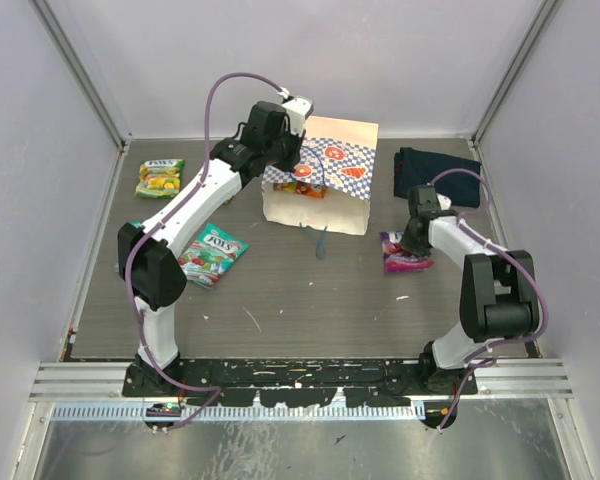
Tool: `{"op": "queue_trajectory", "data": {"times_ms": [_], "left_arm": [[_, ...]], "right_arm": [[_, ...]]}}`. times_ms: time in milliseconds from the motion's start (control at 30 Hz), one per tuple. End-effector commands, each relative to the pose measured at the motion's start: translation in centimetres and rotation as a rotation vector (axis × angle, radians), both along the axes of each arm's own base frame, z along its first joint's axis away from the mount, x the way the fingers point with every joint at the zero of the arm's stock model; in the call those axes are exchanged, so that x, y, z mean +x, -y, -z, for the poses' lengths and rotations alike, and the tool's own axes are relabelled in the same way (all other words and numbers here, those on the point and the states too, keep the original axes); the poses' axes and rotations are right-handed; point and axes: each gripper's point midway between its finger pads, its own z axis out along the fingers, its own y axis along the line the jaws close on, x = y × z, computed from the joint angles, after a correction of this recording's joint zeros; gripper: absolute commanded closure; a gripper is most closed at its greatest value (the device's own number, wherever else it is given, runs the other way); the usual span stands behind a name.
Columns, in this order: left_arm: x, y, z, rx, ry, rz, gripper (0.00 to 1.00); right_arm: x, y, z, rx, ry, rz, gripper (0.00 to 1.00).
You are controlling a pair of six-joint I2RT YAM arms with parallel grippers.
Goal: Take the snacks out of the paper bag
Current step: Place the snack at the center of the board, then move the snack to the corner of the board.
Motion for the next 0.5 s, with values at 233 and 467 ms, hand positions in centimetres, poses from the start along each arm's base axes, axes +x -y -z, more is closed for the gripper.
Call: {"op": "queue_trajectory", "data": {"times_ms": [233,467], "left_arm": [[0.6,0.3,-2.2,-0.059,0.034,0.001,1.00],[0.4,0.5,-2.5,-0.083,0.026,0.004,1.00]], "right_arm": [[-4.9,8.1,-4.4,-0.141,-0.012,0.137,0.49],[-2.7,7.6,-10.1,-0.086,0.194,0.189,0.30]]}}
